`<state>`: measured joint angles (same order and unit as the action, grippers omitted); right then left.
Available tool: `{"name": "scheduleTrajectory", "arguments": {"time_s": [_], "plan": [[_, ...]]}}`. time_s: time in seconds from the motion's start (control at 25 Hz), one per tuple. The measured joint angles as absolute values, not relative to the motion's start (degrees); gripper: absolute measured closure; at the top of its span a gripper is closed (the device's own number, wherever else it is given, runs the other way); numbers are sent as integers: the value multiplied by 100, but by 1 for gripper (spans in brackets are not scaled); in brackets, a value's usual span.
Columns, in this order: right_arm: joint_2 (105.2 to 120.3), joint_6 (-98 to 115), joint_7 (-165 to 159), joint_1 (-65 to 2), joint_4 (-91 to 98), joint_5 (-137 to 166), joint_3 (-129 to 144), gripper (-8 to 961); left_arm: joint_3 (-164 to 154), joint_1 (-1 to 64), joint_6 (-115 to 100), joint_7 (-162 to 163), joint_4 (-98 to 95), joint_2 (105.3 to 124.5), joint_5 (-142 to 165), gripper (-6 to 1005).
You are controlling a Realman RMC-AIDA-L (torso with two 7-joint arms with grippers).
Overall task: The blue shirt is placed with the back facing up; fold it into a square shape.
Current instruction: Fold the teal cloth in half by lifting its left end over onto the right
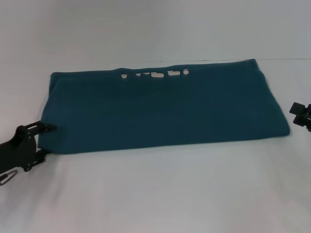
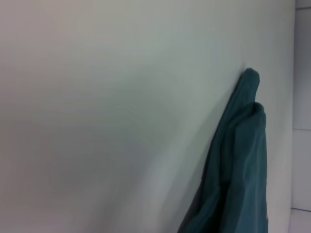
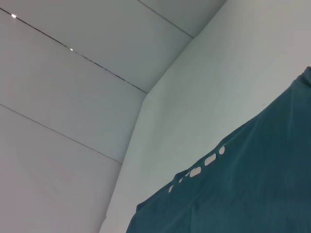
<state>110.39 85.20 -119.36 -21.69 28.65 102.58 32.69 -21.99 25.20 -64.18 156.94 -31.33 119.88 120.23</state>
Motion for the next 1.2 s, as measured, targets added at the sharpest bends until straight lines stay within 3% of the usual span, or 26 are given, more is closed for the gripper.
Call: {"name": "scheduleTrajectory", "arguments": {"time_s": [1.2], "plan": [[11013,8430,-11890,-2118,2724,10265,3100,271,-2358,2437,-6750,15410,-3254,12023,11974,367]]}}
